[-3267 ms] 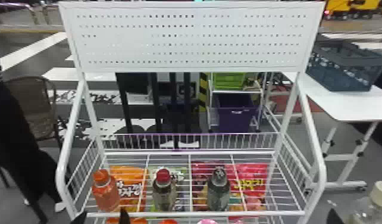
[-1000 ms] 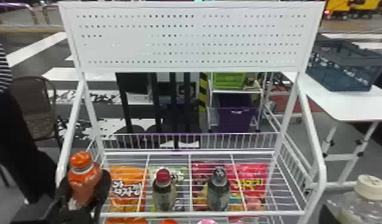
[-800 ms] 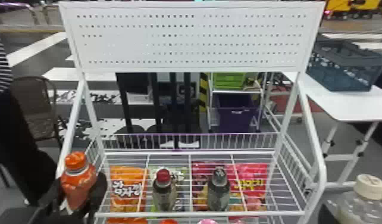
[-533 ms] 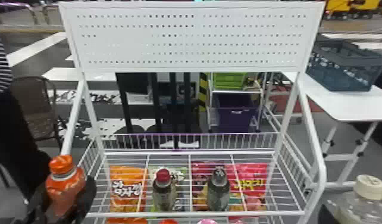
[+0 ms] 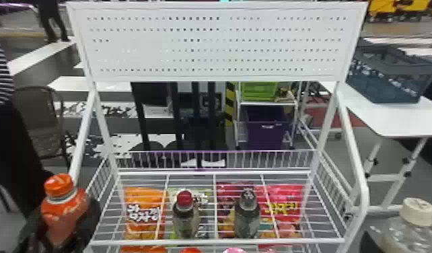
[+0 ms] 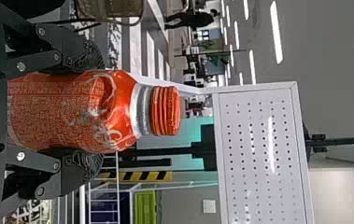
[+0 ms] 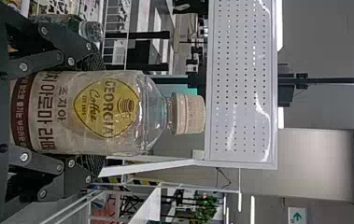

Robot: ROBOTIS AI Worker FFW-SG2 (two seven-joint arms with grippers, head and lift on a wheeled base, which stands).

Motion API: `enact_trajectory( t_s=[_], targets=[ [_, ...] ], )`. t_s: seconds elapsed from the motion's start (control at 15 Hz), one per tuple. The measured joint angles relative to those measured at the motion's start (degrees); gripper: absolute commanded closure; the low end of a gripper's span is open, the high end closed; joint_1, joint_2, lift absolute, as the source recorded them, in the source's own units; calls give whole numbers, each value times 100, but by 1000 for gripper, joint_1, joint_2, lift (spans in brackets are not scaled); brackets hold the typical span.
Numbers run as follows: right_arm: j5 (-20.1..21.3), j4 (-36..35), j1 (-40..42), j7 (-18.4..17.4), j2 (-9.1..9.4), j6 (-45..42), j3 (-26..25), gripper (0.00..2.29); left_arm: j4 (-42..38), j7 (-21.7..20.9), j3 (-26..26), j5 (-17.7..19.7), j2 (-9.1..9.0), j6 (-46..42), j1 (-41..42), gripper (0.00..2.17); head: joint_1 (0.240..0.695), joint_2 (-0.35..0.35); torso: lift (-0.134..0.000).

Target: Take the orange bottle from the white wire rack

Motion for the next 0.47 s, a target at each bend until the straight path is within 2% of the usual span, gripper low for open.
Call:
enact_trajectory(
  t_s=[0.47],
  targets=[
    [-17,14,-69,0,0,77,-14,1008,-20,9,-12,2,-4,0,6,2145,499,0,0]
  ],
)
